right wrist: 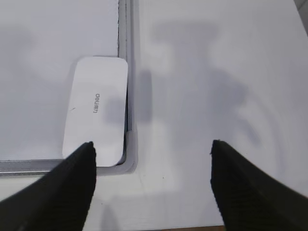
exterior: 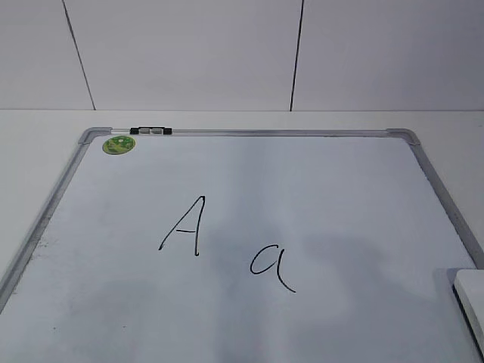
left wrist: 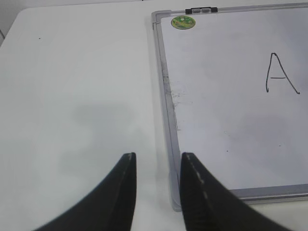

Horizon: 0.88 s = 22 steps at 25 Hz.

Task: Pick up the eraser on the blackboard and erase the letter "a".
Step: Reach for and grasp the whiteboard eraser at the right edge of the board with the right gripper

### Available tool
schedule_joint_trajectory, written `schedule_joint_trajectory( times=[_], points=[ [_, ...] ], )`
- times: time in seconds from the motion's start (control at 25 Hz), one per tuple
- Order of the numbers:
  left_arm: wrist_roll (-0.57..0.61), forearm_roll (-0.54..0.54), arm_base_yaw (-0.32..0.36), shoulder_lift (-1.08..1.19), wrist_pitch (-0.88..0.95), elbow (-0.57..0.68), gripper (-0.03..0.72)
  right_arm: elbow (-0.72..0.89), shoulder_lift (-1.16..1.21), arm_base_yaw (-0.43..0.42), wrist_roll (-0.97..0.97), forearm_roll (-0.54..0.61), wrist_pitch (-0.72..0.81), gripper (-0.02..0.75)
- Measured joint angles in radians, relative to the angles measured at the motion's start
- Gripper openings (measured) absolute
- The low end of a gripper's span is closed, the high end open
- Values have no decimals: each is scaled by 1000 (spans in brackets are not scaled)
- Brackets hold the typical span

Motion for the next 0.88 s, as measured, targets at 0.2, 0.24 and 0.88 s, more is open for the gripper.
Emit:
schedule_joint_trajectory(
  times=[0.2, 0.24, 0.88],
  points=[
    [0, 0, 0, 0, 0, 0, 235, 0, 82, 0, 12, 12, -2, 592],
    [0, 0, 0, 0, 0, 0, 235, 0, 91, 0, 29, 16, -2, 592],
    [0, 0, 0, 0, 0, 0, 235, -22, 130, 13, 116, 86, -25, 592]
  ],
)
